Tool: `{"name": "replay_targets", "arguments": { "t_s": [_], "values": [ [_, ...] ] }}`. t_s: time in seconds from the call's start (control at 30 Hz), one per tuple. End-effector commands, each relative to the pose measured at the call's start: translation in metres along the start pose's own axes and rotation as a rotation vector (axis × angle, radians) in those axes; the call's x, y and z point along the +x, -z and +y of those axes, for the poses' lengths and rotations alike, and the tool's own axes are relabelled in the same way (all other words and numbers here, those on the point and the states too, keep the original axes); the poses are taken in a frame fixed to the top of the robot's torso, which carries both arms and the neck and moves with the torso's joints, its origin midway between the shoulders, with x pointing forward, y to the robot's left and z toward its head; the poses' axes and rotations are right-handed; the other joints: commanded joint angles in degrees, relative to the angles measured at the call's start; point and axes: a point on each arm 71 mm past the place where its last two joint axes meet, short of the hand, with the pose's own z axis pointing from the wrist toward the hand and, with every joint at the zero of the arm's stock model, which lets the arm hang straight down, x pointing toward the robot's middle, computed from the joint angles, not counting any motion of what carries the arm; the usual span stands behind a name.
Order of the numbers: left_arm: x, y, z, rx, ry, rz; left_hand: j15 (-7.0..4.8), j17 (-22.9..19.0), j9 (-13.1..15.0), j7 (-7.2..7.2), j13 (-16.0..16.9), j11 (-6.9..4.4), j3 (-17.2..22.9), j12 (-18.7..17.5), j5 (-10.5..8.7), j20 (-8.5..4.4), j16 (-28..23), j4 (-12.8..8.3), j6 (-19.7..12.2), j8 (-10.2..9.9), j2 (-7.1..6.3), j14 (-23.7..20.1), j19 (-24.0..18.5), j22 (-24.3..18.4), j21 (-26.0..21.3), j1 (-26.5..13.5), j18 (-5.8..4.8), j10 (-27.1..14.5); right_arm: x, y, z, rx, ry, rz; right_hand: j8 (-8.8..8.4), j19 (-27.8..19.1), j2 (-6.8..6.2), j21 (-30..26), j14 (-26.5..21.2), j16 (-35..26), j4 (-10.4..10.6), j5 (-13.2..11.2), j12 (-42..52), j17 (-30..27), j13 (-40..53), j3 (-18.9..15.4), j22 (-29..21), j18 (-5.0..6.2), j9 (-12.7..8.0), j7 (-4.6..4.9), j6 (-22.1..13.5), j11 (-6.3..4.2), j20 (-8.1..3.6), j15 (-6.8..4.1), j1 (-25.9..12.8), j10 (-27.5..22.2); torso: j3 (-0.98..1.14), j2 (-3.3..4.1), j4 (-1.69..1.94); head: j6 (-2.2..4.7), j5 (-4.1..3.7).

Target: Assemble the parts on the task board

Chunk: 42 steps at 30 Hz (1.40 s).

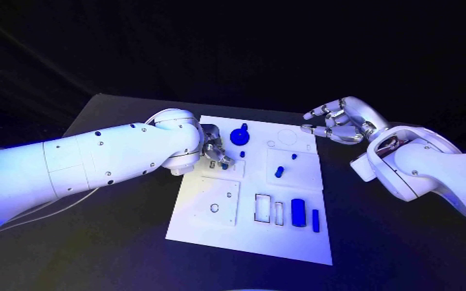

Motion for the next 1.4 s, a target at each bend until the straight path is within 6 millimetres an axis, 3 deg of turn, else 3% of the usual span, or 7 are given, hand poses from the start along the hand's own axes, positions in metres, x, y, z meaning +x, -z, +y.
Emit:
{"name": "replay_targets", "arguments": {
  "t_s": [0.03, 0.37, 0.7, 1.3, 1.4],
  "values": [
    [0.001, 0.0, 0.001, -0.029, -0.009, 0.013, -0.32, 15.09, 0.11, 0.3, 0.07, -0.07, -0.43, 0.38, -0.21, -0.36, 0.14, 0.07, 0.23, -0.32, 0.34, 6.12, 5.84, 15.09, 0.36, -0.12, -0.84, 0.28, 0.001, 0.0, 0.001, -0.007, 0.006, 0.004, 0.19, -0.16, 0.32, -0.21, 3.43, -0.24, 0.03, 0.33, -0.15, 2.92, -0.05, -0.25, 5.43, 0.28, 0.08, -0.09, 0.34, -0.29, -0.35, -0.37, -0.15, -0.07, 0.0, -0.02, -0.02, -0.01, 0.0],
    [0.001, 0.001, 0.0, -0.026, -0.01, 0.013, -0.33, 15.09, 0.32, 0.28, 0.2, -0.06, -3.77, 0.49, -0.17, -0.36, 0.14, 0.94, 0.42, -0.5, 0.29, 6.12, 5.84, 15.09, 0.36, 0.12, -0.84, 0.33, 0.001, 0.001, 0.001, -0.006, 0.006, 0.005, 0.19, -0.16, 0.29, -0.24, 3.43, -0.24, 0.09, 0.28, -0.12, 2.92, -0.02, -0.33, 5.43, 0.29, 0.08, -0.09, 0.33, -0.29, -0.36, -0.37, -0.26, -0.04, -0.02, 0.0, 0.0, -0.08, 0.06],
    [0.0, 0.005, 0.002, -0.024, -0.01, 0.005, -0.29, 15.09, 0.6, 0.38, 0.3, -0.01, -9.42, 0.55, -0.14, -0.36, 0.14, 1.3, 0.59, -0.8, 1.3, 6.12, 5.84, 15.09, 0.36, -0.9, -0.84, 0.33, 0.0, 0.0, 0.0, -0.006, 0.007, 0.004, 0.19, -0.16, 0.29, -0.24, 3.43, -0.24, 0.09, 0.28, -0.12, 2.92, -0.02, -0.33, 5.43, 0.29, 0.08, -0.09, 0.33, -0.29, -0.36, -0.37, -0.26, -0.04, -0.03, -0.05, 0.0, -0.04, 0.05],
    [-0.013, 0.013, -0.001, -0.006, 0.027, -0.02, -0.28, 15.09, 0.69, 0.45, -0.19, 0.05, -11.27, 0.04, -0.09, -0.38, 0.14, 1.32, 0.38, -1.01, 1.91, 6.12, 5.84, 15.09, 0.36, -1.2, -0.84, 0.04, -0.001, -0.001, -0.002, -0.001, 0.011, 0.002, 0.19, -0.2, 0.27, -0.32, 3.41, -0.31, 0.15, 0.24, -0.21, 2.82, -0.12, -0.42, 5.38, 0.3, 0.07, -0.09, 0.29, -0.29, -0.36, -0.37, -0.35, -0.09, -0.04, -0.03, -0.02, 0.29, 0.02],
    [-0.024, 0.014, 0.001, -0.008, 0.036, -0.03, -0.01, 15.09, 0.23, 1.01, -1.39, 0.45, -12.01, -1.31, 0.02, -0.31, 0.14, 1.21, -1.11, -2.18, 2.08, 6.12, 5.8, 15.02, 0.32, 0.37, -0.82, -0.9, -0.001, -0.001, -0.003, 0.001, 0.011, 0.001, 0.19, -0.2, 0.27, -0.32, 3.41, -0.31, 0.15, 0.24, -0.21, 2.82, -0.12, -0.42, 5.38, 0.3, 0.07, -0.09, 0.29, -0.29, -0.36, -0.37, -0.35, -0.09, -0.04, -0.06, 0.01, 0.41, -0.04]
  ]
}}
